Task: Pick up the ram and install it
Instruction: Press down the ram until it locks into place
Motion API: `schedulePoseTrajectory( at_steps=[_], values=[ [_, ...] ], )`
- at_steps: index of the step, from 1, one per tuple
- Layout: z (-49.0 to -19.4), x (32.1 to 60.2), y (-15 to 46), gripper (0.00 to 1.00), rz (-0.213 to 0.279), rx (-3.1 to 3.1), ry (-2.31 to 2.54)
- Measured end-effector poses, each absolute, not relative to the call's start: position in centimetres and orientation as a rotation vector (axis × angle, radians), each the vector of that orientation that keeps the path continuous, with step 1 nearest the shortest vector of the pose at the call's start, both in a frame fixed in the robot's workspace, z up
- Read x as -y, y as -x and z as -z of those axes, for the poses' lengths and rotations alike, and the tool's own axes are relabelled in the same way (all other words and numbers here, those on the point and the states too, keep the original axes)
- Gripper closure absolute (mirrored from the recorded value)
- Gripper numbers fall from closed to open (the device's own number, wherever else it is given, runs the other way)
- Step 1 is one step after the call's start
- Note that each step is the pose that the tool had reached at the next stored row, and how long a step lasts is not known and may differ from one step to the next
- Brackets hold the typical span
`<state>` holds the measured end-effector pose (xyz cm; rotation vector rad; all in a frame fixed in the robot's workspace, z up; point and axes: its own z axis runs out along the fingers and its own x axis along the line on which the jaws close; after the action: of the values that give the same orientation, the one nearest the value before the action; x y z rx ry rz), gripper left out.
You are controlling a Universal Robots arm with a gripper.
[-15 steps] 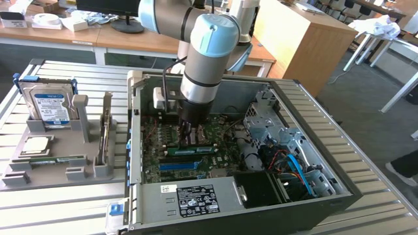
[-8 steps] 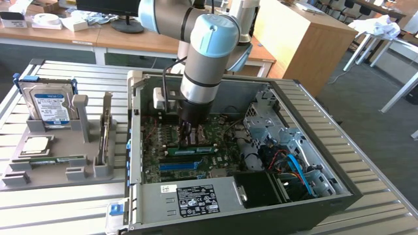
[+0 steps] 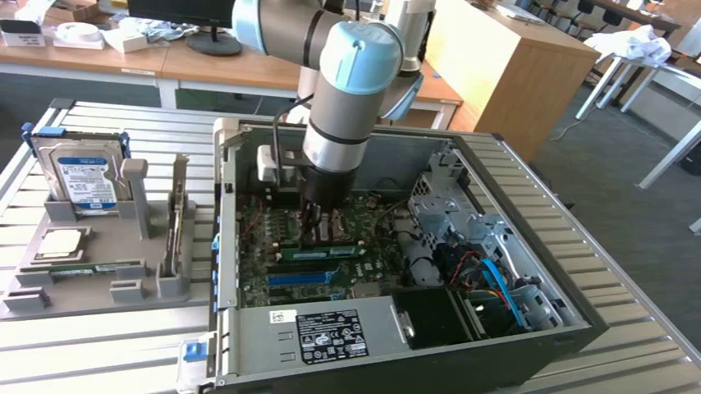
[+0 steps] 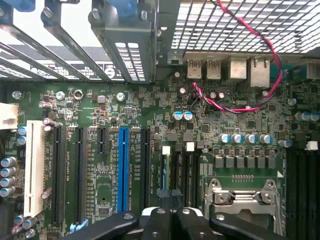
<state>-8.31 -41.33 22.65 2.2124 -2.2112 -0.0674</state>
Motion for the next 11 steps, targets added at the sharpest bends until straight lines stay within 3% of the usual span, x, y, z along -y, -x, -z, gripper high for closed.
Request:
schedulePoseTrajectory(
  at_steps=[11],
  values=[
    [-25.0,41.3,8.3,0.90,0.067,2.211,-2.212]
  ],
)
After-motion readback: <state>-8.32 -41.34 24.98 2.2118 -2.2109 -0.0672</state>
